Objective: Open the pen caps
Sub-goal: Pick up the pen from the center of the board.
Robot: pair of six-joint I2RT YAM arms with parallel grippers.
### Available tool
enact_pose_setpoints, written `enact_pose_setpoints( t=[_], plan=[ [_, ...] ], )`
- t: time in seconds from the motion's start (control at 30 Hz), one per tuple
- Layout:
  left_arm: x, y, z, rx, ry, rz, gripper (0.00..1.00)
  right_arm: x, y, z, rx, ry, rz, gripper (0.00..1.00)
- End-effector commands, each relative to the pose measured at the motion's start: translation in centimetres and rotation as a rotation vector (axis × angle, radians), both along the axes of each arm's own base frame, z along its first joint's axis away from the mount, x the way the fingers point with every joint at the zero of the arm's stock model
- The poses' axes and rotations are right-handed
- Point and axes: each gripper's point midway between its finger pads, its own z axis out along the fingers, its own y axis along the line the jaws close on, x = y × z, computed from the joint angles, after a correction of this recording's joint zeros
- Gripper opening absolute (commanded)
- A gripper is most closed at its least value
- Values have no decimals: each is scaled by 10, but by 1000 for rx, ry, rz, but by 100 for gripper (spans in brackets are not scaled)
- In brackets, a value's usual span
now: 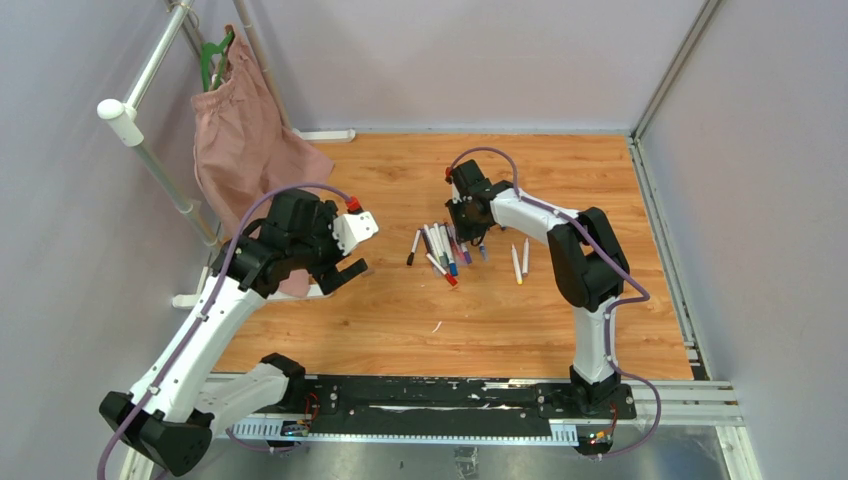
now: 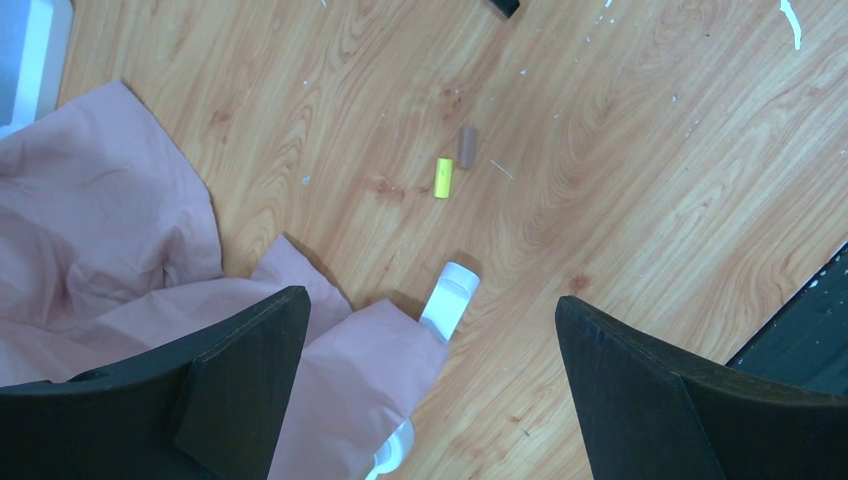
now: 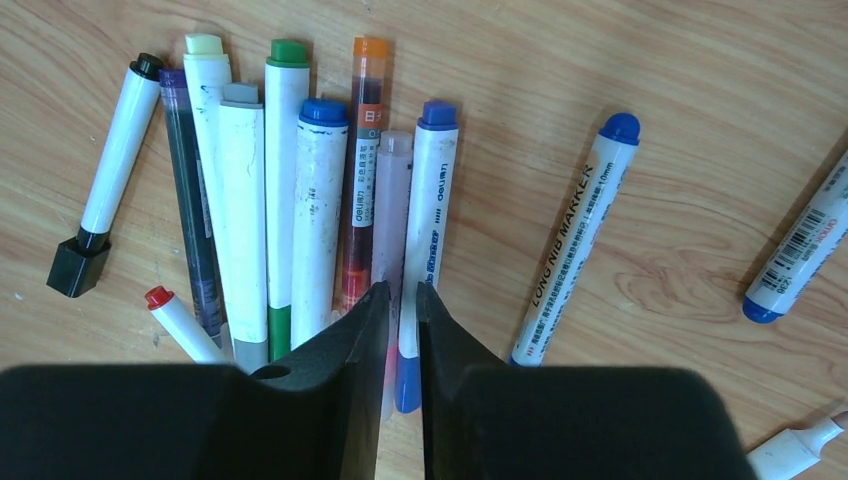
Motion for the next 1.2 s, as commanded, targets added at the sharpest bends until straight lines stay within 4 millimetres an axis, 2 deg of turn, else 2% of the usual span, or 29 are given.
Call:
enact_pose_setpoints(
  t=[0.0, 0.17, 0.33, 0.63, 0.8, 0.87, 0.97, 1.07, 1.17],
  plan=[
    [-4, -2, 2, -22, -3, -10, 100, -15, -11, -9, -47, 51, -26, 19],
    [-5, -2, 2, -25, -4, -12, 100, -8, -12, 3, -42, 17, -36, 11],
    [-5, -2, 2, -26, -5, -13, 100, -3, -15, 1, -72, 7, -44, 8],
    [-5, -1, 3, -24, -11, -14, 100, -14, -29, -26, -193, 44, -45, 28],
    [-4, -3, 4, -27, -7, -16, 100, -21, -36, -34, -240, 44, -54, 29],
    [-4, -4, 3, -30, -3, -20, 100, -21, -34, -34, -231, 49, -50, 23],
    [-3, -5, 4, -35, 5, -16, 100, -17, -27, -23, -190, 33, -51, 1],
    [-4, -10, 8, -61, 9, -23, 100, -10, -13, 8, -101, -16, -56, 0],
    [-5, -18, 14, -108, 23, -31, 100, -5, 0, 50, 5, -87, -72, 0]
  ],
)
